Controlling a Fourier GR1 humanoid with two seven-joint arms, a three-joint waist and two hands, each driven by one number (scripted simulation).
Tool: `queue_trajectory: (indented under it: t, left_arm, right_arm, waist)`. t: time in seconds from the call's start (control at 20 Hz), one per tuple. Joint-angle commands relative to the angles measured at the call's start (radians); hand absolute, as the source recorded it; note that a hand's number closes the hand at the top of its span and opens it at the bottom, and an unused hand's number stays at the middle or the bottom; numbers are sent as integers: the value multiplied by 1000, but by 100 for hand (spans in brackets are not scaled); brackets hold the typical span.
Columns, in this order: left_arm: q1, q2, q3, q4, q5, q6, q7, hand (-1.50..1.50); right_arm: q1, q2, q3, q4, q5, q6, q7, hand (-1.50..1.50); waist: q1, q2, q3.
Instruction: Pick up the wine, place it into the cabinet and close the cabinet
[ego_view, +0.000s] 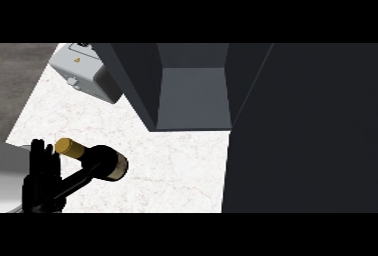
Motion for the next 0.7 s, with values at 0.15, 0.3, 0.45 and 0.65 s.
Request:
queue_trajectory:
  t: [0.15,0.3,0.45,0.65]
  left_arm:
    - [-28,-2,-46,128,49,22,-113,-150]
    - [-38,-2,-52,199,71,2,-171,-150]
    - [-8,-2,-31,249,109,-49,-238,-150]
    - [-42,-2,-24,300,236,-44,-294,-150]
  right_arm:
    - [42,-48,-43,-293,-73,-5,144,-150]
    - [67,-26,27,-262,-7,-10,95,-150]
    - [111,-58,-69,-245,-99,29,41,-150]
    - [95,-49,-26,-264,-77,22,70,-150]
  waist:
    - [-5,0,0]
    - [-5,-1,0]
    - [-2,1,1]
    - [-3,-1,0]
